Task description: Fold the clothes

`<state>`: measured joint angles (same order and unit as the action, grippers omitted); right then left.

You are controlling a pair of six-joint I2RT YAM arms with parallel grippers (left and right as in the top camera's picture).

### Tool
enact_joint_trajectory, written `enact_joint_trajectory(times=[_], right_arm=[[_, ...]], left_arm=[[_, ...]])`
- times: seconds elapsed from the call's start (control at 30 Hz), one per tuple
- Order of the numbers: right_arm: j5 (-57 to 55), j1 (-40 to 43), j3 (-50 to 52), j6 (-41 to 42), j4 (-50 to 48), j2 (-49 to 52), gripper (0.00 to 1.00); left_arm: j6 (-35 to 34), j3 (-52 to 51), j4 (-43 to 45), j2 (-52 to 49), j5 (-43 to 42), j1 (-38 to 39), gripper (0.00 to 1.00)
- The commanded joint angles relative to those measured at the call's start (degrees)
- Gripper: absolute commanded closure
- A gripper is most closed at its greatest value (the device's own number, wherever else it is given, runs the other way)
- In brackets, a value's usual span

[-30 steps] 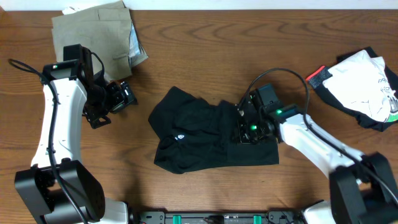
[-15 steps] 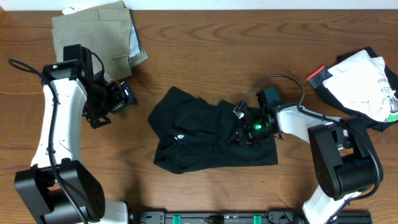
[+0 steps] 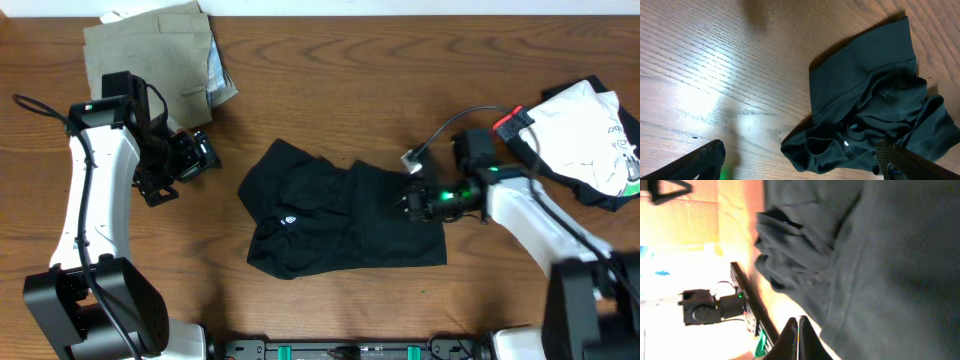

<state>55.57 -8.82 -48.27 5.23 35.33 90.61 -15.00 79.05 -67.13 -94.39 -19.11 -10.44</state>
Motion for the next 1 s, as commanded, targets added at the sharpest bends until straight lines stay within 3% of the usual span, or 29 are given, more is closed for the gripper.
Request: enact_joint_trajectory(times=[0.0, 0.33, 0.77, 0.97], right_arm=[[1.4, 2.2, 0.0, -5.0, 1.8, -1.8, 0.98], [3.4, 5.1, 5.7, -6.6, -6.3, 5.5, 0.99], [9.4, 5.1, 6.7, -6.6, -17.0, 24.1, 0.99], [9.4, 5.6, 6.6, -4.3, -16.7, 22.7, 0.99]], left_arm=[[-0.2, -0.1, -0.3, 0.1, 0.3, -0.1, 0.02], [-0.2, -0.1, -0.3, 0.1, 0.3, -0.1, 0.02], [-0.2, -0.1, -0.3, 0.1, 0.3, -0.1, 0.02], [-0.3, -0.1, -0.3, 0.1, 0.3, -0.1, 0.02]])
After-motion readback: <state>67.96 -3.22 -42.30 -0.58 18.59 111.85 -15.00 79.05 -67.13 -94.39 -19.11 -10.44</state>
